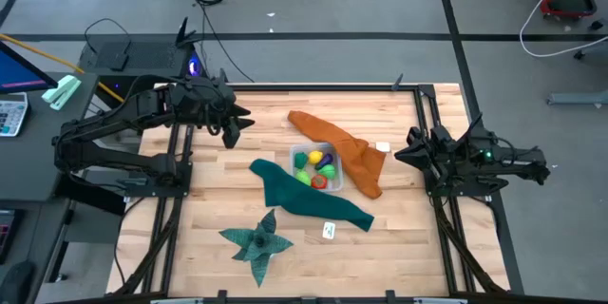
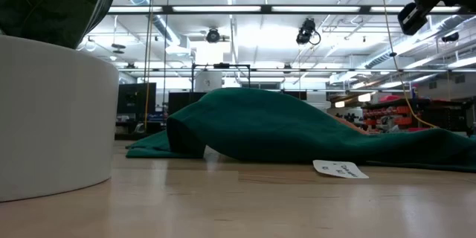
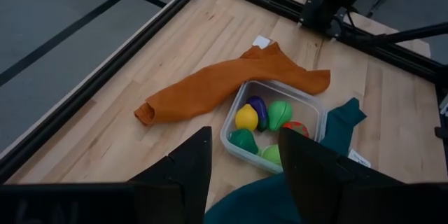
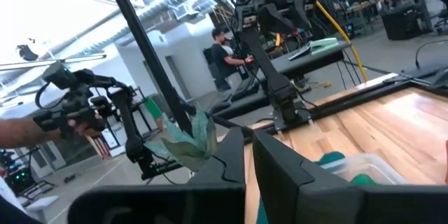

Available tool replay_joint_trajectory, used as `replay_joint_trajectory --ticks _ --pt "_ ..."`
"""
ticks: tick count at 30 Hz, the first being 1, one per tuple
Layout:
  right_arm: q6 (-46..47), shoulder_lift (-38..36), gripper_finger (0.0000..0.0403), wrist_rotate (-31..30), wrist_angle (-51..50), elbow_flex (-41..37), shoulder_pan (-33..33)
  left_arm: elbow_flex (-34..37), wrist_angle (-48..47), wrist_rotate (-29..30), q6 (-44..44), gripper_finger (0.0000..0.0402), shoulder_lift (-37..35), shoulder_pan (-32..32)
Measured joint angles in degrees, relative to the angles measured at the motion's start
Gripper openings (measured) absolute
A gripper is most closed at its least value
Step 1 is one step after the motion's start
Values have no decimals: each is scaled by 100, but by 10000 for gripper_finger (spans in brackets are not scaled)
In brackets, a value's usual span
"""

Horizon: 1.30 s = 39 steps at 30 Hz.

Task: Pick and placing Produce into tupperware
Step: Return to Home Position

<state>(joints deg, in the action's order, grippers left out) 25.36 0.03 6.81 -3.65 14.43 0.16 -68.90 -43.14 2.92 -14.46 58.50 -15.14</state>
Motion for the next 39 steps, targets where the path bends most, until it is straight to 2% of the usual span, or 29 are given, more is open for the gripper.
replay_joint_trajectory --ticks 4,13,29,34,39 --pt "63 -4 0 59 520 -374 -2 0 3 2 -26 172 0 0" --pt "352 -4 0 275 2419 -1343 -2 0 5 2 -33 172 0 0" --pt "293 -2 0 373 2374 -1350 -2 0 4 2 -33 172 0 0" --pt "-890 -1 0 408 1768 -1350 -2 0 5 2 1 172 0 -5" --pt "-1329 0 0 410 1271 -1350 -2 0 3 4 13 172 0 -7"
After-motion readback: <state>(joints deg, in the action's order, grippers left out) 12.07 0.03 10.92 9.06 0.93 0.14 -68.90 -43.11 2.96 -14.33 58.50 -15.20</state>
